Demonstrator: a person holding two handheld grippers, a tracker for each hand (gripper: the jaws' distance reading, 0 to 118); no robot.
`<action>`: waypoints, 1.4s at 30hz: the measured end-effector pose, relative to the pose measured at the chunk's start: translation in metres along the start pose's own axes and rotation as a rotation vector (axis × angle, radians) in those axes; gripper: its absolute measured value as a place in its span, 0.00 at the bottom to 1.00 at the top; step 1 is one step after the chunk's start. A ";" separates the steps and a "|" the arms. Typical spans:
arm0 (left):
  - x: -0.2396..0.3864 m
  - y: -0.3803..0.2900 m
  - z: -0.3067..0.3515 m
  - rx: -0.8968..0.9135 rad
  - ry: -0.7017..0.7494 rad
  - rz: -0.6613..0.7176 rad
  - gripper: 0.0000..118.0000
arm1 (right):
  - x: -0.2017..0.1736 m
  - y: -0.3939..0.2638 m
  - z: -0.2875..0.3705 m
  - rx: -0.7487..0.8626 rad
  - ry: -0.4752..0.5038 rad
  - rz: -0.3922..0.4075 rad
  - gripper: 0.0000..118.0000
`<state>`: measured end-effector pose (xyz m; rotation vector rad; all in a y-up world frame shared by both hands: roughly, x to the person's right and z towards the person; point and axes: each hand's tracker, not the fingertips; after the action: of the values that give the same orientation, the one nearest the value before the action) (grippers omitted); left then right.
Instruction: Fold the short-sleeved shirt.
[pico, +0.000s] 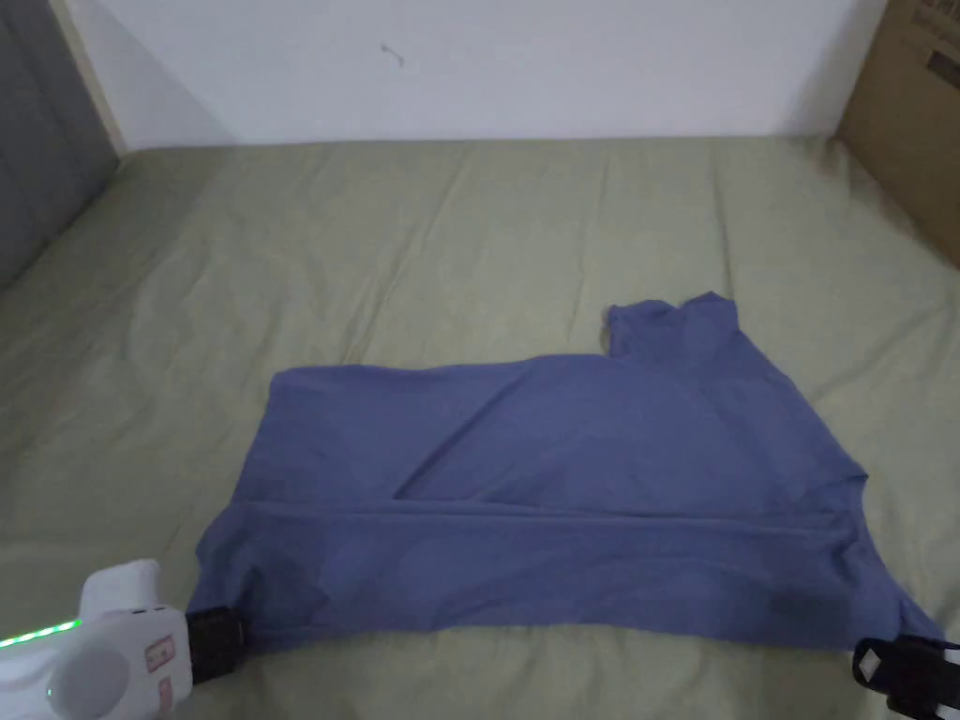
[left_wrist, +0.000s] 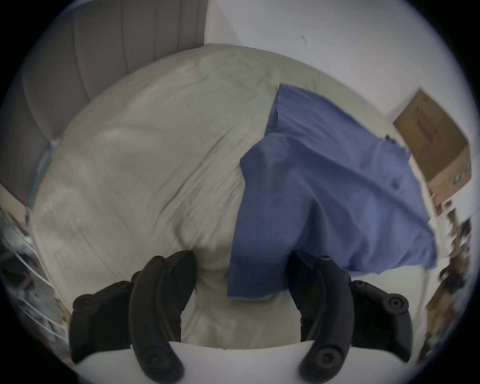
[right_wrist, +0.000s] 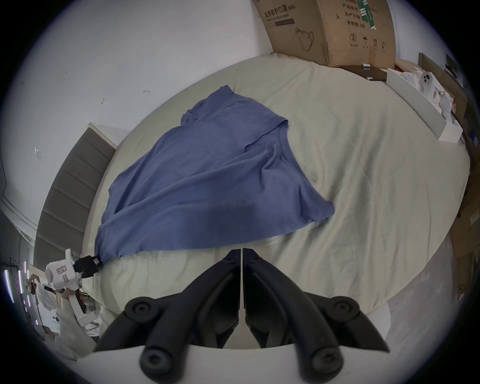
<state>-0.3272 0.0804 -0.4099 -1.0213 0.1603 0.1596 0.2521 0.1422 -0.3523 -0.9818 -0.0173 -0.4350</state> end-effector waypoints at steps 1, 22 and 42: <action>0.002 0.002 0.007 -0.001 0.008 0.017 0.48 | 0.003 0.003 -0.001 -0.006 -0.004 -0.008 0.33; -0.009 0.012 0.067 0.016 -0.124 -0.036 0.05 | 0.018 0.031 -0.023 -0.018 -0.167 -0.039 0.07; -0.023 -0.034 0.124 0.044 -0.047 -0.060 0.80 | 0.020 -0.023 0.042 -0.007 -0.200 0.083 0.71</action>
<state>-0.3357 0.1675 -0.3135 -0.9768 0.0896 0.1250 0.2700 0.1584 -0.3062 -1.0264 -0.1551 -0.2598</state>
